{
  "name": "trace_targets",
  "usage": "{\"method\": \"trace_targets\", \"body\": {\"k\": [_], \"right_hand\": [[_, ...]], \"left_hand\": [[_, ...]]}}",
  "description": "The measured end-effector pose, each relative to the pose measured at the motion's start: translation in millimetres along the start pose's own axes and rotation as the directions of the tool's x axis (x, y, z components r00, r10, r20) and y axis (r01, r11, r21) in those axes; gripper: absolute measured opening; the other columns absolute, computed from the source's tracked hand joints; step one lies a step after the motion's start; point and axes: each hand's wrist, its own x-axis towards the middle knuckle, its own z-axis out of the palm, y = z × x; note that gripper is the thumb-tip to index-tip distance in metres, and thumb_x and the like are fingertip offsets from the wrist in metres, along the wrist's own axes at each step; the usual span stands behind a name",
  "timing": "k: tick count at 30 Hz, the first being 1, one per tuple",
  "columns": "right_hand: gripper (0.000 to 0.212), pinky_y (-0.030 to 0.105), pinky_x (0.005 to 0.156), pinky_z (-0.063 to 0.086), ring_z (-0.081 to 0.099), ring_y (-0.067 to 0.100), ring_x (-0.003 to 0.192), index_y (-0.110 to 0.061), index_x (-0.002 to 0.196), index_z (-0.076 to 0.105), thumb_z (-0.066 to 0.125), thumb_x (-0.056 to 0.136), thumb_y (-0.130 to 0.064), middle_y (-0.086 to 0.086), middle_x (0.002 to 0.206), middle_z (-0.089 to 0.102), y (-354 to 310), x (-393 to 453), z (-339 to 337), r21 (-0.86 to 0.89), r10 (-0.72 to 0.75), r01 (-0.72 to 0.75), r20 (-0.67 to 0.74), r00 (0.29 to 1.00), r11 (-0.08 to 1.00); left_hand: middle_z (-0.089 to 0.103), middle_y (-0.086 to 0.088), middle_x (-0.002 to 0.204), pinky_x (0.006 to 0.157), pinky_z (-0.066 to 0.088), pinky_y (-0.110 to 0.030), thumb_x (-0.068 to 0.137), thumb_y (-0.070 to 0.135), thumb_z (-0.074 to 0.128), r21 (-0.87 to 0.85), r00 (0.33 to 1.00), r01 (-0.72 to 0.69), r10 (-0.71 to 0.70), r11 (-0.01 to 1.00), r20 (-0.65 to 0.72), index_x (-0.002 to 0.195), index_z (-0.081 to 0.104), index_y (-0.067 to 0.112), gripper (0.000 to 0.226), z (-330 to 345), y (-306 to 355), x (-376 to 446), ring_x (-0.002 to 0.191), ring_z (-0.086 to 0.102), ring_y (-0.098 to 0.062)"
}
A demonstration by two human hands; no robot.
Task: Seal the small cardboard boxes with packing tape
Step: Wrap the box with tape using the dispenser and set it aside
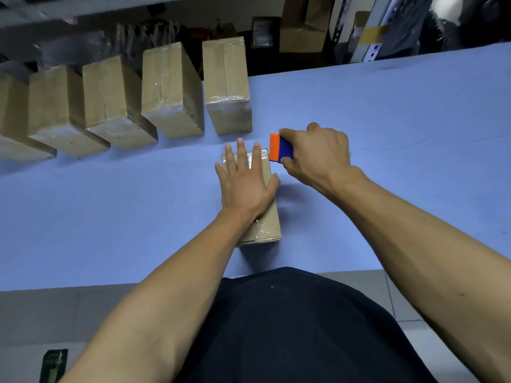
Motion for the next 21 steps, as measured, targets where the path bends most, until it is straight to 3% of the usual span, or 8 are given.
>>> {"method": "trace_targets", "body": {"k": [4, 7, 12, 15, 18, 21], "right_hand": [[0.044, 0.032, 0.070, 0.037, 0.059, 0.034, 0.092, -0.036, 0.129, 0.059, 0.063, 0.085, -0.036, 0.009, 0.105, 0.061, 7, 8, -9, 0.043, -0.026, 0.023, 0.063, 0.998, 0.999], [0.051, 0.033, 0.074, 0.039, 0.058, 0.030, 0.106, -0.041, 0.137, 0.053, 0.064, 0.087, -0.041, 0.006, 0.115, 0.065, 21, 5, -14, 0.104, -0.029, 0.018, 0.108, 0.994, 0.994], [0.038, 0.032, 0.068, 0.033, 0.059, 0.034, 0.089, -0.033, 0.121, 0.063, 0.064, 0.084, -0.030, 0.009, 0.099, 0.060, -1, 13, -14, -0.021, 0.000, 0.001, 0.042, 0.999, 1.000], [0.029, 0.032, 0.071, 0.032, 0.064, 0.034, 0.094, -0.028, 0.114, 0.065, 0.064, 0.086, -0.024, 0.009, 0.106, 0.060, -10, 13, 2, -0.210, 0.006, 0.017, 0.108, 0.994, 0.977], [0.034, 0.033, 0.070, 0.035, 0.063, 0.036, 0.093, -0.028, 0.122, 0.060, 0.065, 0.088, -0.035, 0.012, 0.107, 0.058, -10, -3, 35, -0.053, 0.089, -0.081, 0.180, 0.980, 0.995], [0.053, 0.041, 0.078, 0.041, 0.056, 0.039, 0.101, -0.030, 0.143, 0.044, 0.061, 0.093, -0.035, 0.017, 0.114, 0.055, -1, -4, 55, -0.015, 0.120, -0.119, 0.119, 0.986, 0.993]], "left_hand": [[-0.008, -0.007, 0.167, 0.118, 0.003, -0.058, 0.096, 0.056, 0.036, -0.010, 1.000, 0.009, -0.009, 1.000, 0.000, 0.159, 0.005, 0.026, 0.077, 0, 0, -1, 0.153, -0.010, -0.032], [-0.007, -0.005, 0.167, 0.118, 0.003, -0.058, 0.094, 0.056, 0.037, -0.035, 1.000, 0.013, -0.012, 0.999, 0.012, 0.159, 0.005, 0.028, 0.077, -1, -2, -1, 0.153, -0.011, -0.031], [-0.005, -0.005, 0.167, 0.118, 0.004, -0.060, 0.093, 0.054, 0.040, -0.047, 0.999, 0.012, -0.011, 0.999, 0.030, 0.159, 0.007, 0.028, 0.078, -5, 0, 4, 0.153, -0.009, -0.032], [-0.004, -0.005, 0.167, 0.118, 0.004, -0.059, 0.093, 0.054, 0.040, -0.032, 0.999, -0.044, 0.045, 0.999, 0.021, 0.159, 0.008, 0.028, 0.078, -2, 0, -2, 0.153, -0.009, -0.032], [-0.005, -0.005, 0.167, 0.118, 0.004, -0.058, 0.095, 0.059, 0.038, -0.014, 0.996, -0.090, 0.091, 0.996, 0.018, 0.159, 0.006, 0.029, 0.078, 1, -6, -6, 0.153, -0.010, -0.031], [-0.008, -0.005, 0.167, 0.119, -0.003, -0.057, 0.097, 0.062, 0.035, -0.041, 0.995, -0.096, 0.097, 0.995, 0.020, 0.159, 0.004, 0.028, 0.077, -3, -9, -7, 0.153, -0.013, -0.030]]}}
